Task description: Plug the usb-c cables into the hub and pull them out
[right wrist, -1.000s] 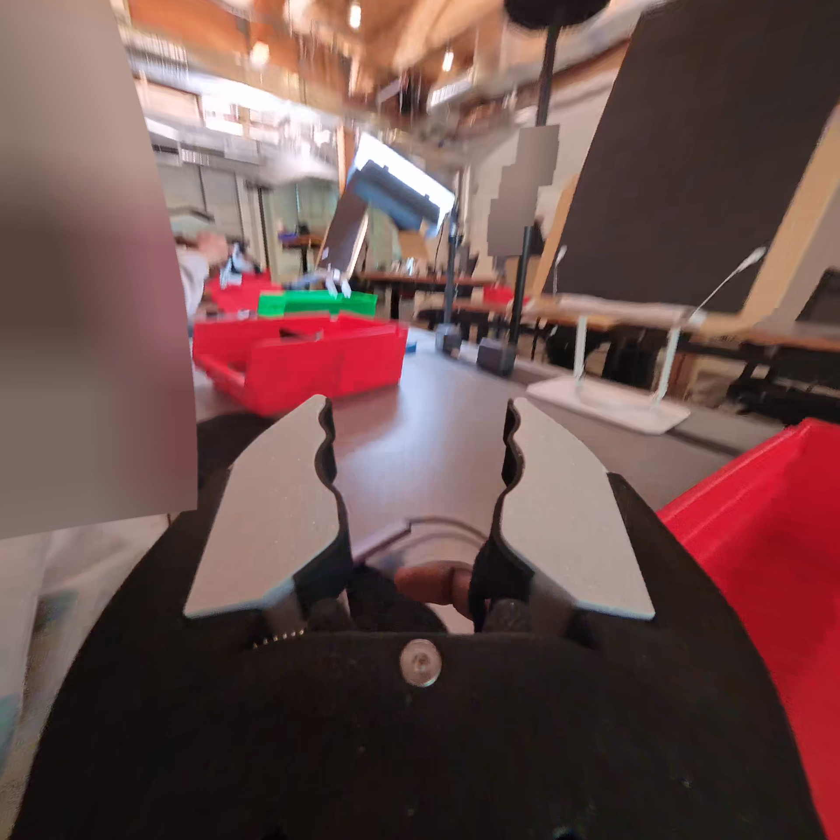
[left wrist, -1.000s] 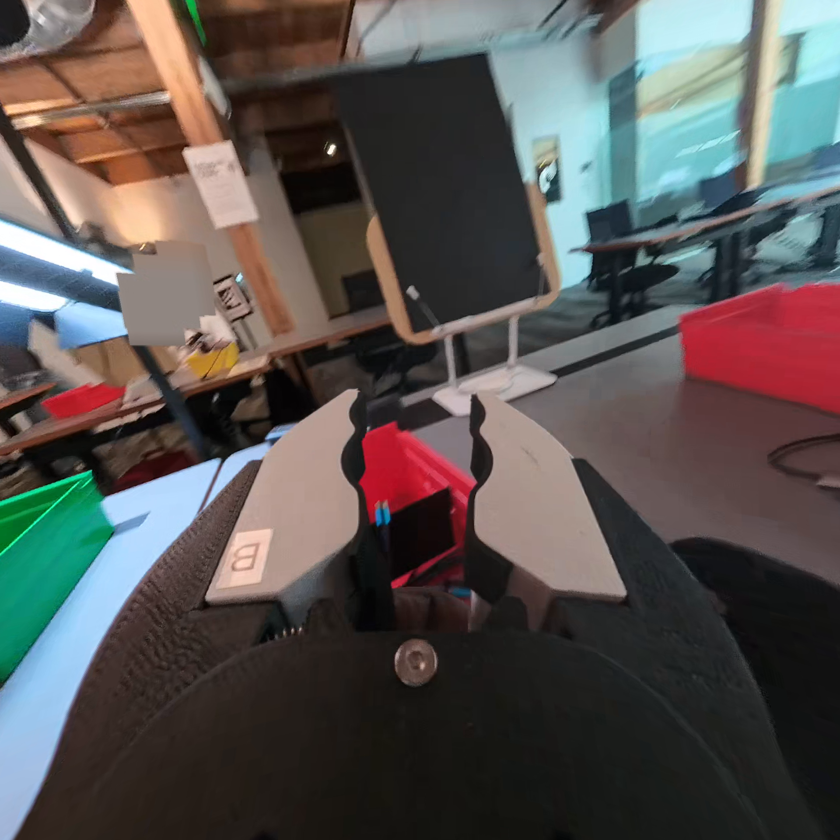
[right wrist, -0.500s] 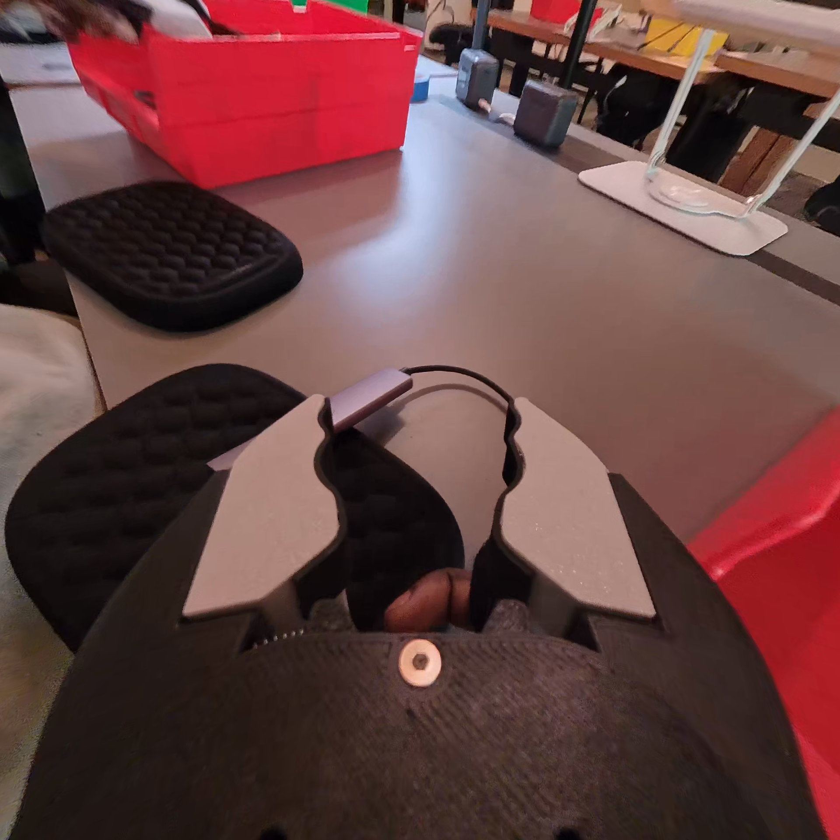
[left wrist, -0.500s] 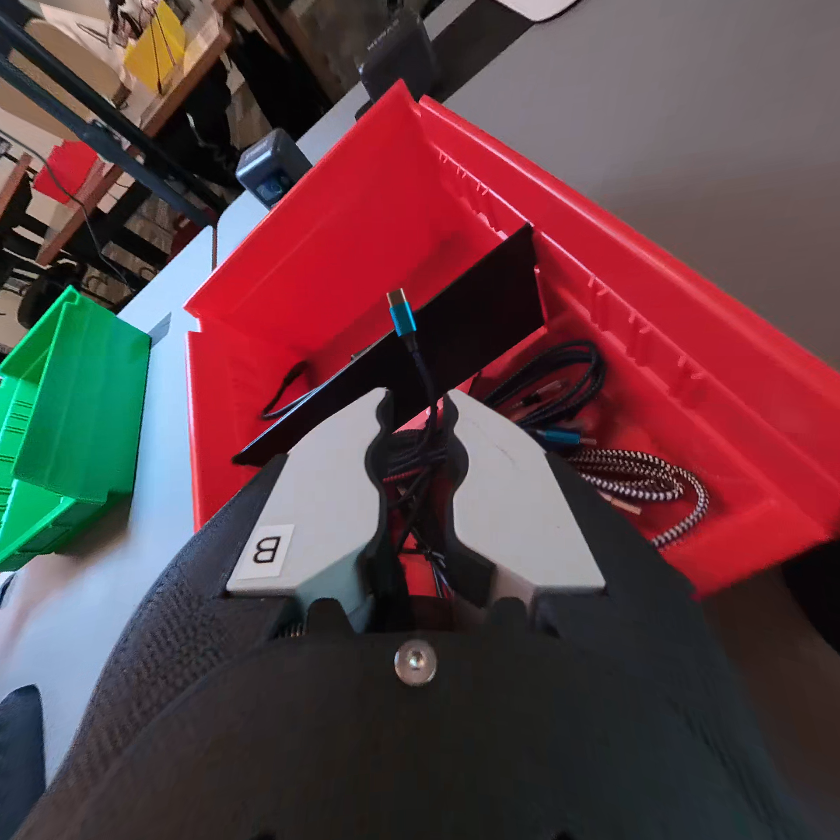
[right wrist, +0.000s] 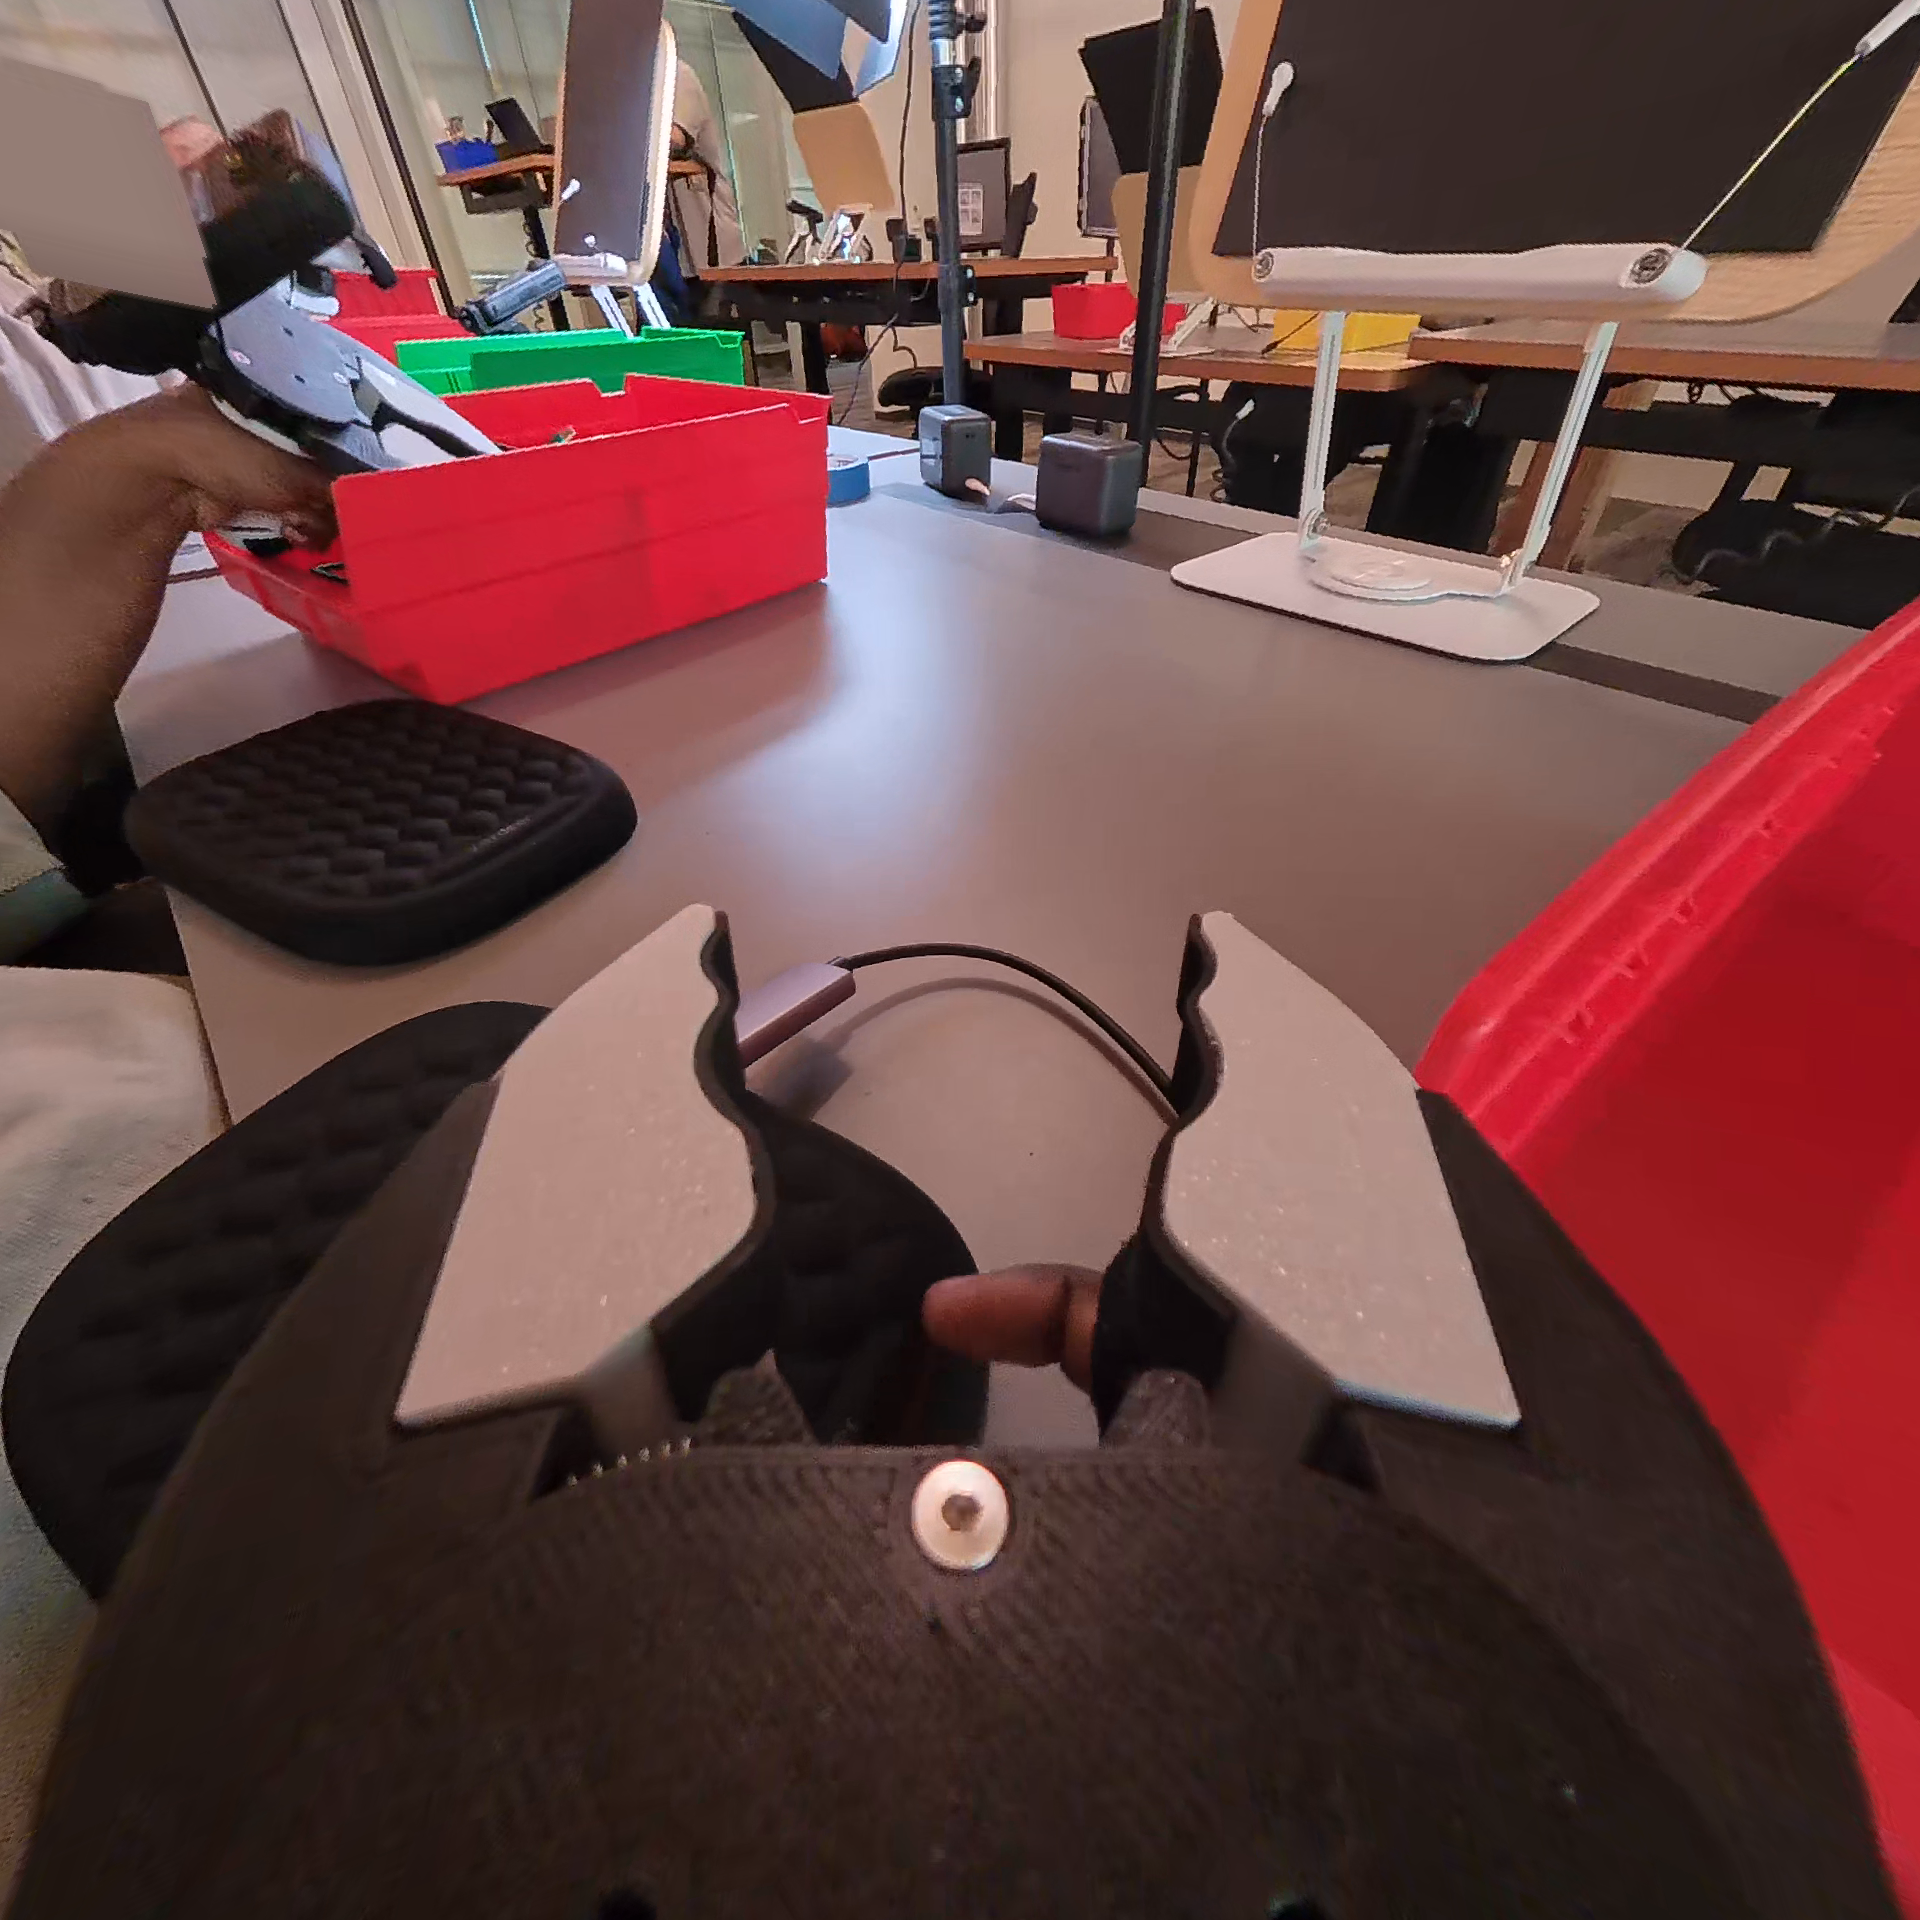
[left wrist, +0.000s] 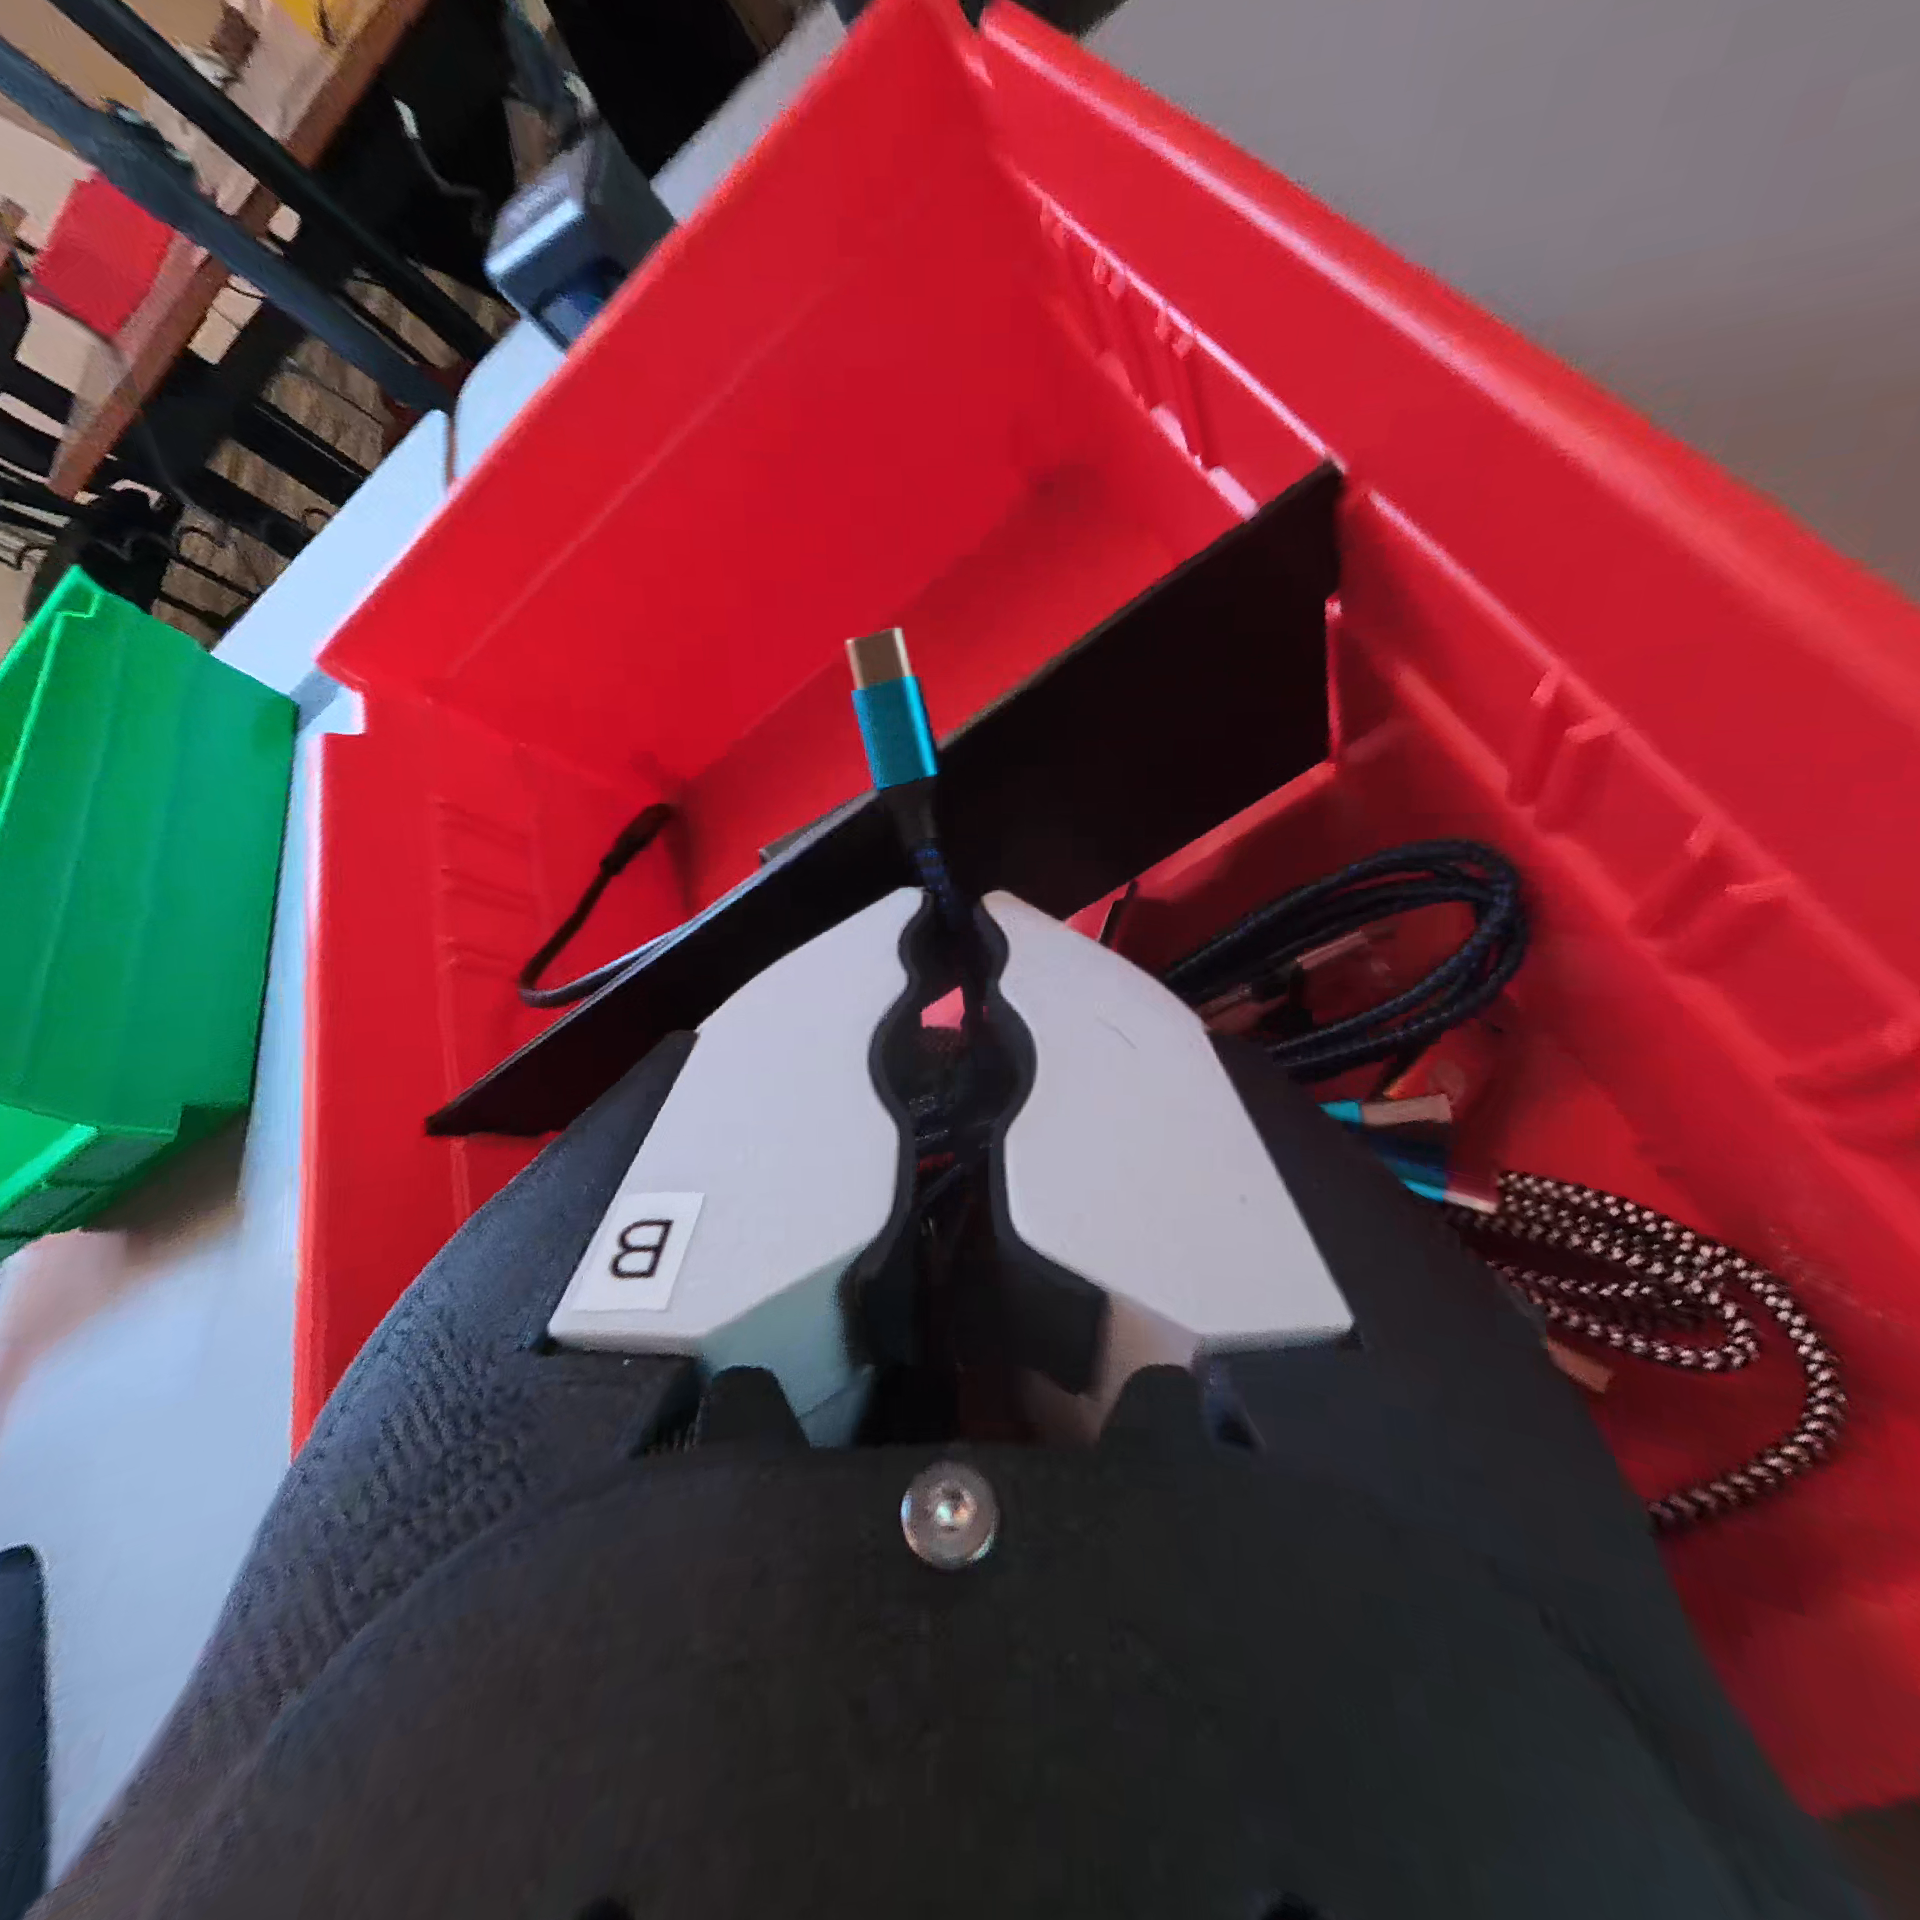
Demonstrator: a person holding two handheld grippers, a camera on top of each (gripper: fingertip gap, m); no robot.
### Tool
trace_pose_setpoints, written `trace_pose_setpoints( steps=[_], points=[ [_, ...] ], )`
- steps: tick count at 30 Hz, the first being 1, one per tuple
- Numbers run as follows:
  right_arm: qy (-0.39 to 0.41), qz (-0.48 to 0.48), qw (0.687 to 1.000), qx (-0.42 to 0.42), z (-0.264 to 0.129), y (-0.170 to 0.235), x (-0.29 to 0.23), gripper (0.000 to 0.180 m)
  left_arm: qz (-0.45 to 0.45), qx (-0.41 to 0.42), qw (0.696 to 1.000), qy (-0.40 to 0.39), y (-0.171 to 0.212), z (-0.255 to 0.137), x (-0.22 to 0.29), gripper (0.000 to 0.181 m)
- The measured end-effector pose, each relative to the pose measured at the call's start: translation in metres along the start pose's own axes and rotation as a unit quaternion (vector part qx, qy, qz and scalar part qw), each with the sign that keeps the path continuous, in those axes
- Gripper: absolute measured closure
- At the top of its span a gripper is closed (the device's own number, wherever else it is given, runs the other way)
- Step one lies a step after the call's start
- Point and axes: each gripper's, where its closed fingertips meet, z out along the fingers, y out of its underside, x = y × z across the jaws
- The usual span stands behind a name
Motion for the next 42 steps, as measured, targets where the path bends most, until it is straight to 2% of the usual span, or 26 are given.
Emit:
trace_pose_setpoints(
  steps=[4, 7, 12, 14, 17, 26, 30, 32, 34, 38, 40, 42],
  points=[
    [0.000, 0.004, 1.000, 0.000, 0.000, 0.000, 0.001, 0.099, -0.056, 0.091, 0.994, -0.036, -0.023, -0.028, -0.019, 0.176],
    [0.002, 0.009, 1.000, 0.003, -0.001, 0.000, 0.002, 0.103, -0.078, 0.181, 0.977, -0.078, -0.051, -0.067, -0.038, 0.178],
    [0.006, 0.013, 1.000, 0.003, -0.001, 0.000, 0.004, 0.106, -0.085, 0.376, 0.915, -0.116, -0.106, -0.154, -0.044, 0.178],
    [0.010, 0.015, 1.000, 0.001, -0.001, 0.001, 0.005, 0.110, -0.079, 0.434, 0.892, -0.102, -0.123, -0.184, -0.032, 0.178],
    [0.013, 0.017, 1.000, -0.002, -0.001, 0.002, 0.006, 0.112, -0.045, 0.473, 0.879, -0.035, -0.142, -0.206, 0.007, 0.178],
    [-0.006, 0.011, 0.999, -0.049, 0.004, 0.014, 0.000, 0.120, 0.066, 0.452, 0.874, 0.167, -0.161, -0.192, 0.149, 0.177],
    [-0.027, -0.010, 0.998, -0.049, 0.004, 0.014, -0.008, 0.119, 0.143, 0.389, 0.890, 0.187, -0.150, -0.166, 0.186, 0.178],
    [-0.043, -0.034, 0.998, -0.026, 0.004, 0.006, -0.018, 0.120, 0.200, 0.351, 0.888, 0.221, -0.136, -0.154, 0.212, 0.177],
    [-0.072, -0.061, 0.996, 0.004, 0.005, -0.007, -0.037, 0.124, 0.253, 0.323, 0.873, 0.264, -0.122, -0.146, 0.241, 0.177],
    [-0.121, -0.114, 0.985, 0.038, 0.006, -0.026, -0.075, 0.149, 0.348, 0.304, 0.820, 0.338, -0.095, -0.144, 0.292, 0.177],
    [-0.149, -0.141, 0.977, 0.058, 0.003, -0.036, -0.095, 0.151, 0.383, 0.301, 0.794, 0.362, -0.086, -0.148, 0.312, 0.177],
    [-0.165, -0.181, 0.969, 0.044, 0.001, -0.036, -0.111, 0.150, 0.388, 0.304, 0.779, 0.388, -0.083, -0.154, 0.325, 0.178]
  ],
)
